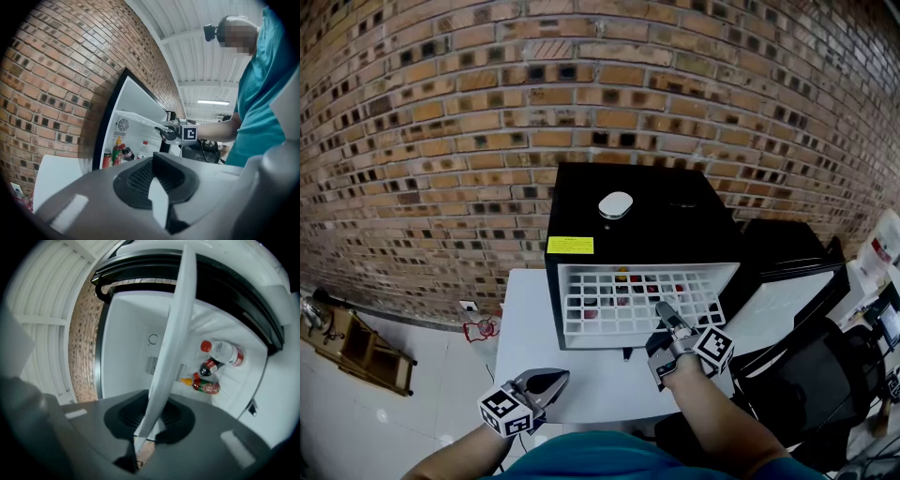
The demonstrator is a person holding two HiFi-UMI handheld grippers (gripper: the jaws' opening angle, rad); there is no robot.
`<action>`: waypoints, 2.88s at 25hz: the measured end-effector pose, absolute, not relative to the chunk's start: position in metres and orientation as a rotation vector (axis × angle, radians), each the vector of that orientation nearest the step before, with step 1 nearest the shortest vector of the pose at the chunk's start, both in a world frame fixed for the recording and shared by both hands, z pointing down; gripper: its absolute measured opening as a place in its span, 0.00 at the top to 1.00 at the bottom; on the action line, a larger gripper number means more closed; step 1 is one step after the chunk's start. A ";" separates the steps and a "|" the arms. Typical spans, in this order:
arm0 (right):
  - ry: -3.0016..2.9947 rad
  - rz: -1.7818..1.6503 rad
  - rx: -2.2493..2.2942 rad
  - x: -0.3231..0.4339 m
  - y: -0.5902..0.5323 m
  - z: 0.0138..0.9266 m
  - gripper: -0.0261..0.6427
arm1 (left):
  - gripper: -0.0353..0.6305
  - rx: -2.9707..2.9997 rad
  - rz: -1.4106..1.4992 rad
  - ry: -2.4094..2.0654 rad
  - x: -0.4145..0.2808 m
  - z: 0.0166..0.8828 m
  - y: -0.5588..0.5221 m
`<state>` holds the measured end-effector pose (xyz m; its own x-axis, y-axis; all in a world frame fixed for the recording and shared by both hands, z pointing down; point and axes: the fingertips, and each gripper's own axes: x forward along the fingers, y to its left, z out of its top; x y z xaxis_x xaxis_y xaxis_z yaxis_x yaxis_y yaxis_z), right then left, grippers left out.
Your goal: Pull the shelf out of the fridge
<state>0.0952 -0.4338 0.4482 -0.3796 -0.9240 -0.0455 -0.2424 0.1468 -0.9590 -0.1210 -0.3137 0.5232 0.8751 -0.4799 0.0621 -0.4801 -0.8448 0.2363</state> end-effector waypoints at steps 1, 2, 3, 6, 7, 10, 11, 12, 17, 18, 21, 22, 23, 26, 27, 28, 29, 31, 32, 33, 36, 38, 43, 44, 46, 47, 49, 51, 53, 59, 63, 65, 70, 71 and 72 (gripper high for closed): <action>1.739 -1.268 -1.124 0.095 -0.434 0.448 0.91 | 0.95 2.802 0.000 -0.729 -0.121 0.523 -0.313; 1.736 -1.271 -1.121 0.095 -0.434 0.448 0.91 | 0.95 2.802 -0.001 -0.729 -0.121 0.523 -0.313; 1.733 -1.274 -1.117 0.095 -0.433 0.448 0.91 | 0.95 2.803 -0.001 -0.730 -0.120 0.523 -0.312; 1.738 -1.272 -1.100 0.094 -0.418 0.447 0.91 | 0.95 2.804 -0.002 -0.731 -0.120 0.523 -0.311; 1.741 -1.272 -1.094 0.094 -0.410 0.448 0.91 | 0.95 2.802 -0.002 -0.731 -0.121 0.523 -0.311; 1.736 -1.284 -1.078 0.091 -0.395 0.450 0.91 | 0.95 2.793 0.001 -0.725 -0.123 0.524 -0.312; 1.736 -1.288 -1.074 0.089 -0.391 0.451 0.91 | 0.95 2.789 0.001 -0.723 -0.123 0.526 -0.310; 1.743 -1.285 -1.070 0.087 -0.386 0.451 0.91 | 0.95 2.787 0.000 -0.721 -0.122 0.526 -0.309; 1.810 -1.246 -1.086 0.081 -0.357 0.450 0.92 | 0.95 2.813 -0.014 -0.673 -0.118 0.520 -0.302; 1.786 -1.255 -1.078 0.081 -0.353 0.454 0.92 | 0.95 2.816 -0.012 -0.662 -0.119 0.520 -0.299; 1.720 -1.257 -1.070 0.083 -0.339 0.463 0.92 | 0.95 2.814 -0.007 -0.633 -0.122 0.523 -0.291; 1.717 -1.253 -1.079 0.083 -0.335 0.464 0.92 | 0.95 2.817 -0.007 -0.622 -0.123 0.523 -0.288; 1.716 -1.249 -1.085 0.082 -0.332 0.465 0.92 | 0.95 2.819 -0.005 -0.611 -0.124 0.524 -0.286; 1.688 -1.238 -1.082 0.081 -0.322 0.469 0.92 | 0.95 2.822 0.005 -0.591 -0.129 0.527 -0.278; 1.680 -1.234 -1.084 0.081 -0.318 0.471 0.92 | 0.95 2.823 0.012 -0.587 -0.130 0.527 -0.275; 1.676 -1.231 -1.089 0.083 -0.314 0.473 0.92 | 0.95 2.825 0.020 -0.586 -0.131 0.528 -0.273; 1.674 -1.230 -1.095 0.085 -0.310 0.476 0.92 | 0.95 2.828 0.028 -0.587 -0.131 0.529 -0.270; 1.670 -1.235 -1.102 0.091 -0.302 0.482 0.92 | 0.95 2.828 0.040 -0.601 -0.131 0.530 -0.262; 1.668 -1.238 -1.104 0.095 -0.297 0.485 0.92 | 0.95 2.827 0.043 -0.610 -0.130 0.530 -0.257; 1.669 -1.240 -1.103 0.099 -0.293 0.487 0.92 | 0.95 2.827 0.045 -0.621 -0.129 0.531 -0.252; 1.678 -1.248 -1.079 0.112 -0.278 0.489 0.92 | 0.95 2.818 0.043 -0.679 -0.124 0.531 -0.238; 1.690 -1.257 -1.060 0.122 -0.265 0.489 0.92 | 0.95 2.809 0.040 -0.721 -0.116 0.531 -0.225; 1.721 -1.301 -1.025 0.153 -0.224 0.498 0.92 | 0.95 2.784 0.028 -0.819 -0.086 0.535 -0.178; 1.729 -1.311 -1.018 0.158 -0.216 0.500 0.92 | 0.95 2.776 0.027 -0.833 -0.081 0.537 -0.166; 1.751 -1.327 -1.007 0.165 -0.199 0.506 0.92 | 0.95 2.762 0.037 -0.856 -0.071 0.542 -0.142; 1.761 -1.337 -1.004 0.167 -0.191 0.510 0.92 | 0.95 2.752 0.042 -0.868 -0.067 0.545 -0.131; 1.771 -1.363 -1.003 0.171 -0.175 0.520 0.92 | 0.95 2.733 0.045 -0.885 -0.060 0.549 -0.112; 1.769 -1.389 -1.010 0.175 -0.159 0.533 0.92 | 0.95 2.727 0.055 -0.884 -0.054 0.552 -0.094; 1.768 -1.418 -1.017 0.175 -0.144 0.548 0.92 | 0.95 2.725 0.076 -0.886 -0.053 0.555 -0.078; 1.773 -1.511 -1.046 0.156 -0.098 0.592 0.92 | 0.95 2.688 0.160 -0.899 -0.075 0.573 -0.031; 1.804 -1.516 -1.063 0.128 -0.072 0.603 0.92 | 0.95 2.689 0.182 -0.866 -0.102 0.574 -0.001; 1.826 -1.506 -1.075 0.111 -0.058 0.605 0.92 | 0.95 2.693 0.186 -0.838 -0.118 0.577 0.011; 1.802 -1.454 -1.118 0.081 -0.034 0.602 0.92 | 0.95 2.720 0.218 -0.740 -0.147 0.583 0.031; 1.789 -1.452 -1.123 0.079 -0.029 0.602 0.92 | 0.95 2.728 0.233 -0.725 -0.149 0.584 0.035; 1.780 -1.450 -1.128 0.078 -0.024 0.603 0.92 | 0.95 2.730 0.239 -0.717 -0.152 0.585 0.039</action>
<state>0.0777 -0.0242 0.6032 -0.4782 -0.8750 0.0751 -0.2505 0.0540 -0.9666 -0.1517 0.0385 0.5852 0.8610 -0.4507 0.2356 -0.5019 -0.8277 0.2511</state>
